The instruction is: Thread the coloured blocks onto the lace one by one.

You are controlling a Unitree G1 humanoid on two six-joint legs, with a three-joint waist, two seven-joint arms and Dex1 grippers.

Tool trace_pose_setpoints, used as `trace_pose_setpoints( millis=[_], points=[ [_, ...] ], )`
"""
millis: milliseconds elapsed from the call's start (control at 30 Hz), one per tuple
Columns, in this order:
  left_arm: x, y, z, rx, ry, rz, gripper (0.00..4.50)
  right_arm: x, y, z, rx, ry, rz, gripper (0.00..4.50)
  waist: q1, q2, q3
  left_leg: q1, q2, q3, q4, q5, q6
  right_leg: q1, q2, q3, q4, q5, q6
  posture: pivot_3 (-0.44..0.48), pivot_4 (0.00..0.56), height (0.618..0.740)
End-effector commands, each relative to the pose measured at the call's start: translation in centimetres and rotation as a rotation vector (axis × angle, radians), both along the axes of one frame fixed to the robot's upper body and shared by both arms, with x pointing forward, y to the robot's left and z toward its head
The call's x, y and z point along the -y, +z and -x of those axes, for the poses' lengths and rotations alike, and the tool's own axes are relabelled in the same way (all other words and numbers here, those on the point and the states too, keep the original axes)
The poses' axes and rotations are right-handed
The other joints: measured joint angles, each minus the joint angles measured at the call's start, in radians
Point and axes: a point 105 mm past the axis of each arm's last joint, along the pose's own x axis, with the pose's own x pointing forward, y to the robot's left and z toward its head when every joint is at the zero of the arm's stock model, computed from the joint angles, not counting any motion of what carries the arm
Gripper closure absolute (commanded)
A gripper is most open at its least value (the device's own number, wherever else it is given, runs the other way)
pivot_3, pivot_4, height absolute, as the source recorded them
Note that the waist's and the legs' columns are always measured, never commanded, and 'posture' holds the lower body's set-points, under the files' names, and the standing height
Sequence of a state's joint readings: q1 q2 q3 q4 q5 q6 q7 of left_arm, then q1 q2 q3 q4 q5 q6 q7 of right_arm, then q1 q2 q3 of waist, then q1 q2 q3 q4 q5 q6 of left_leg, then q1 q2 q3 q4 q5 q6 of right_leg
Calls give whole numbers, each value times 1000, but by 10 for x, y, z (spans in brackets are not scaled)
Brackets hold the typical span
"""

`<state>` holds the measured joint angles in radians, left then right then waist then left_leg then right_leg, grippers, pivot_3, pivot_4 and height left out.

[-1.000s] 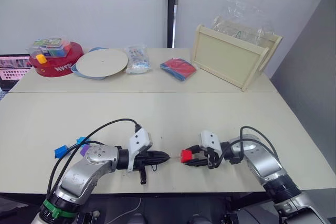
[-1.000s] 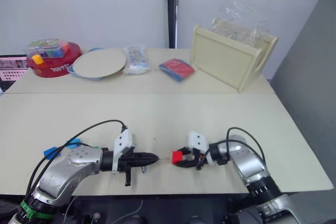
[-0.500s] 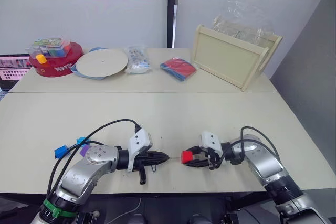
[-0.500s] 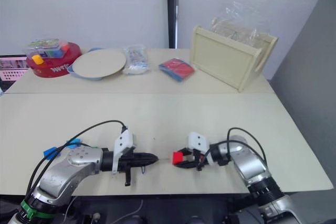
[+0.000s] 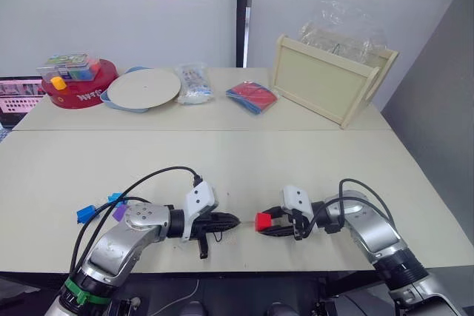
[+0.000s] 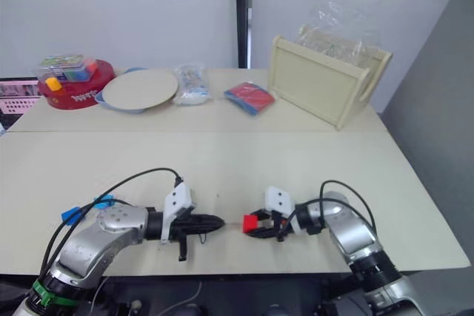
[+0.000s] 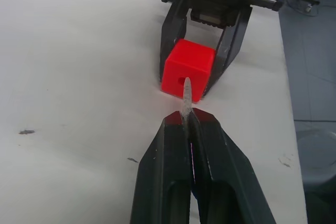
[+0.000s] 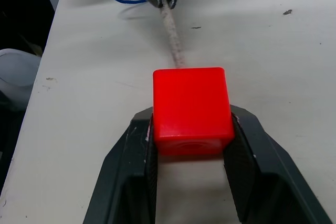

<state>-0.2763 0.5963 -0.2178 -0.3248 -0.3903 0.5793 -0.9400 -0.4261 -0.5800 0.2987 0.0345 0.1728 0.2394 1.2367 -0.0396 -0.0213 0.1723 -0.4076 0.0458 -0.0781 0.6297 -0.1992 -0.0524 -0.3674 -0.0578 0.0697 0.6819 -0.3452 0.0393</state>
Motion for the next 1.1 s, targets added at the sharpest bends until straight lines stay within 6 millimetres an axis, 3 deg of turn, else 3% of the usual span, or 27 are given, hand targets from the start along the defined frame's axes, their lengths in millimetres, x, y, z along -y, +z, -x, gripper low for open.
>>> trace_pose_setpoints(
  millis=[33, 300, 733, 1100],
  points=[
    [21, 9, 4, 19, -73, 47, 4500, -13, 9, 5, 36, 37, -18, 3329, 0, 0, 0, 0, 0, 0, 0, 0, 0, 0, 0, 0, 0, 0, 0, 0, 150, 740],
    [31, 10, 4, 11, -130, 51, 4500, -26, 12, 2, 38, 23, -42, 3329, 0, 0, 0, 1, 0, 0, 1, 0, 0, 1, 0, 0, 0, 0, 0, 0, 150, 740],
    [3, -12, 3, -44, -78, 9, 4500, -23, 13, 2, 45, 20, -45, 3329, -6, 0, 0, 2, 0, 0, 1, 0, 0, 1, 1, 0, 2, 0, 0, 0, 150, 740],
    [-7, -30, 4, -50, -78, -57, 4500, -24, 17, 10, 34, 82, -65, 3329, -4, 0, 0, 1, 0, 0, 1, 0, 0, 1, 0, 0, 1, 0, 0, 0, 150, 740]
  ],
)
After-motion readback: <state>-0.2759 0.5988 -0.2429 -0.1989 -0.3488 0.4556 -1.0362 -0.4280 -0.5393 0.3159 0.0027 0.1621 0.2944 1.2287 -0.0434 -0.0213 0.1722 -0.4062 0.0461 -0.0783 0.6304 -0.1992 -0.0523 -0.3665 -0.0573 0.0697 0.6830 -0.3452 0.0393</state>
